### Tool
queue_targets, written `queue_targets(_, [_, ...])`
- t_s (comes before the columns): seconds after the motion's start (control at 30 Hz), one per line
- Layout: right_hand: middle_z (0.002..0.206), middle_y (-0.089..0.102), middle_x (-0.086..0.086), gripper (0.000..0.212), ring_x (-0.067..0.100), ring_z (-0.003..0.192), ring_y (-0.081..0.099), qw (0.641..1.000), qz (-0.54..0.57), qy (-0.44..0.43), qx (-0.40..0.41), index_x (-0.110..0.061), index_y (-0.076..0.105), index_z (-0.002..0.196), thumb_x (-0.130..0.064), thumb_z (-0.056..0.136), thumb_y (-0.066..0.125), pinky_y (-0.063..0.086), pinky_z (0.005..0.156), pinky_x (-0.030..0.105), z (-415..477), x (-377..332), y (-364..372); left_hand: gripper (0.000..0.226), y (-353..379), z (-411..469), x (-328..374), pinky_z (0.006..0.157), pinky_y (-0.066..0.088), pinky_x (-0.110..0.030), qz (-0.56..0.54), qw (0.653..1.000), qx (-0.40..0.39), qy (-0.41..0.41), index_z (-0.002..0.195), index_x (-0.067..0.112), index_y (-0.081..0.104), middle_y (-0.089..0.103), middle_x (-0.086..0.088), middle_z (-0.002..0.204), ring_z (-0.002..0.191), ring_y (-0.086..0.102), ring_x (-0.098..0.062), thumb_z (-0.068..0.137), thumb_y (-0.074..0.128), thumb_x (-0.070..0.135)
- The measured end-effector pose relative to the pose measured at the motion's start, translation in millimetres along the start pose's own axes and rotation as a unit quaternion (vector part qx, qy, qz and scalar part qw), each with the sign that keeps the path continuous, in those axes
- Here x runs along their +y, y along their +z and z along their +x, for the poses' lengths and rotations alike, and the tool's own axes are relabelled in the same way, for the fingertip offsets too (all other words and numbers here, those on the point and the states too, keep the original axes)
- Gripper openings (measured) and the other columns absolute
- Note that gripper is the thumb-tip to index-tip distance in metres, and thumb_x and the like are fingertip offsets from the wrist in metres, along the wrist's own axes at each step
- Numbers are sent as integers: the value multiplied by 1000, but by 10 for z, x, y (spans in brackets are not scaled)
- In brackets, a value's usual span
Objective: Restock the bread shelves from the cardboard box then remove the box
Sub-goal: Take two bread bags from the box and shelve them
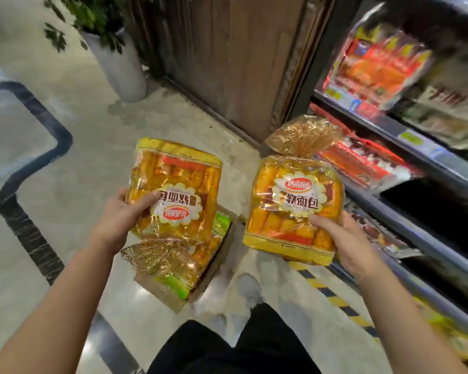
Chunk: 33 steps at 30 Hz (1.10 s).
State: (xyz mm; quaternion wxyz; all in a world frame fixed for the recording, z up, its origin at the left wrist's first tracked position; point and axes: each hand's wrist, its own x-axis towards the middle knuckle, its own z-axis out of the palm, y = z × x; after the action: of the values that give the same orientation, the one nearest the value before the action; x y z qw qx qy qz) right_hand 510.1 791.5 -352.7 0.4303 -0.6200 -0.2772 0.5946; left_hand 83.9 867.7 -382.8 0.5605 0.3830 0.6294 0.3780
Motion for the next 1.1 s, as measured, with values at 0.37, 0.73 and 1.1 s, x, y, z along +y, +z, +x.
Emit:
queue_targets(0.37, [114, 78, 5, 57, 30, 101, 76, 978, 105, -29, 179, -24, 62, 129, -22, 76, 83, 62, 84, 48, -1575, 439, -495, 102, 916, -430, 223, 59, 62, -31, 4, 978, -206, 27, 124, 9, 66, 78, -15, 107, 79, 78, -22, 39, 98, 57])
queue_targets(0.73, [113, 78, 1, 51, 25, 101, 76, 948, 170, -20, 268, -28, 63, 129, -21, 82, 81, 60, 89, 48, -3120, 1409, -1755, 90, 2351, -1665, -291, 71, 65, -44, 52, 945, -321, -31, 123, 1, 68, 75, -25, 112, 88, 78, -34, 54, 97, 52])
queue_targets(1.1, [114, 78, -3, 51, 23, 103, 76, 928, 175, -26, 327, -33, 62, 130, -25, 84, 83, 60, 92, 51, -4278, 1947, -3044, 56, 3511, -2951, -698, 89, 58, -62, 26, 940, -335, -65, 131, 7, 64, 73, -22, 119, 106, 73, -41, 83, 78, 32])
